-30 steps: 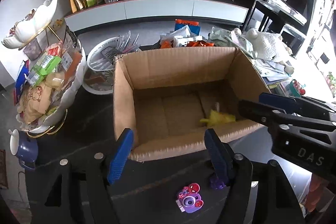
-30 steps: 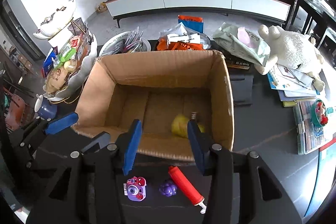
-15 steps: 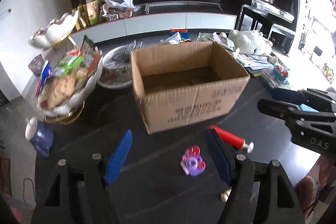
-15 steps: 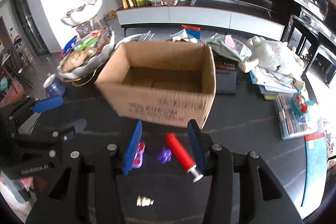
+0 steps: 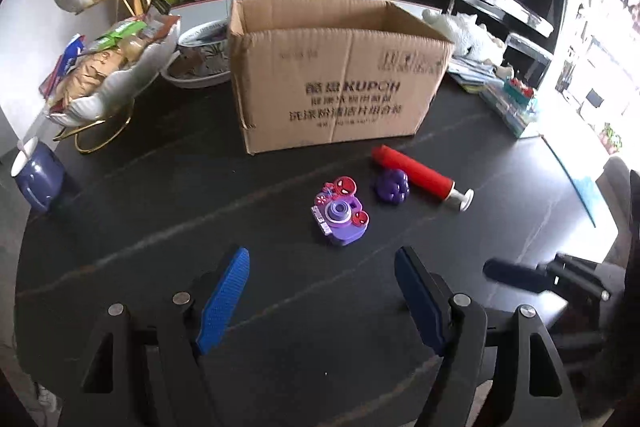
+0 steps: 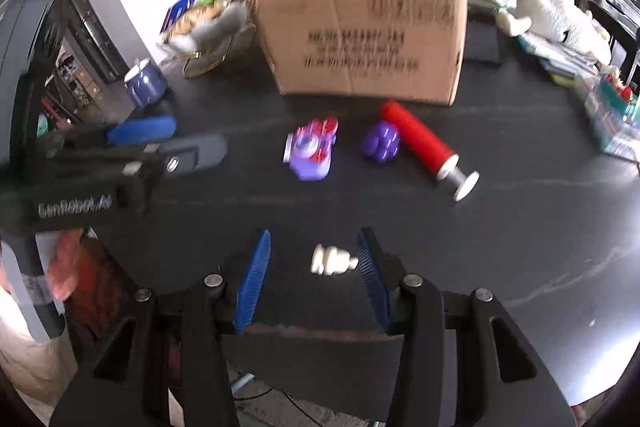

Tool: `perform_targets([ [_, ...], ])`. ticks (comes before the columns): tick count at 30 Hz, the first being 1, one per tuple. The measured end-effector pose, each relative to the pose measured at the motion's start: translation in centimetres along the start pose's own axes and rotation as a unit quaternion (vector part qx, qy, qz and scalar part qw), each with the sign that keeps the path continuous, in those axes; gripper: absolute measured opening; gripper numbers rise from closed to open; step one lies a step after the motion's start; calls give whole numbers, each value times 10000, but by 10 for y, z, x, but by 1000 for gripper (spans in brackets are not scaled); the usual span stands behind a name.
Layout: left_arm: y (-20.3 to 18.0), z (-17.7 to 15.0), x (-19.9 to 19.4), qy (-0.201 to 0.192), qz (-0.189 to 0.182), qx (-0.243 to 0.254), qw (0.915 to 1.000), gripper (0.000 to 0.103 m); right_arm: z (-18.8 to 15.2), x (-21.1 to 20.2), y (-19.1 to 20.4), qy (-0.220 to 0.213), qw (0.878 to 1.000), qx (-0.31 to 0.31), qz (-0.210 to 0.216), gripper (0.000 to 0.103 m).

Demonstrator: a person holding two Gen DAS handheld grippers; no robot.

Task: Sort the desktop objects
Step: 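Withdraw both open tools from the box back toward the table, then grasp the Spider-Man toy with left tool while right tool grips white bottle toy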

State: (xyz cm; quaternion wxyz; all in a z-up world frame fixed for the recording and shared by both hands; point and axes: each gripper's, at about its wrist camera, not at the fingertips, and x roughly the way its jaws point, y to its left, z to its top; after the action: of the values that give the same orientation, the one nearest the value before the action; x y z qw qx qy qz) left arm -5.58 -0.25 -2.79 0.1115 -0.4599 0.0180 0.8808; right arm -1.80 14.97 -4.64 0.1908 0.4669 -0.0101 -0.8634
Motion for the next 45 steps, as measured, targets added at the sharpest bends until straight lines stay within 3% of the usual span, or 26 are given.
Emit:
perform_targets([
  [10,-8,-6,54,310,-271,2,9992,72,-22,29,-1,182,9998,71,68,42],
  [13,-12,-2,66,308,-125,40,9994,72,-24,31,-1,197,9998,87,11,42],
  [30,-24,14,116,613,-128,161,9979,71,-29,48,-5,320,9991,-6,-287,42],
  [32,-24,13,119,606,-100,102,9981,69,-30,49,-6,303,9989,-18,-353,40],
  [34,-23,12,120,569,-13,69,9984,55,-31,48,-6,263,9989,-39,-389,34],
  [36,-23,12,119,508,60,77,9987,48,-31,48,-6,245,9989,-62,-406,34],
  [45,-23,9,113,497,53,82,9987,46,-30,47,-6,179,9985,-58,-509,33],
])
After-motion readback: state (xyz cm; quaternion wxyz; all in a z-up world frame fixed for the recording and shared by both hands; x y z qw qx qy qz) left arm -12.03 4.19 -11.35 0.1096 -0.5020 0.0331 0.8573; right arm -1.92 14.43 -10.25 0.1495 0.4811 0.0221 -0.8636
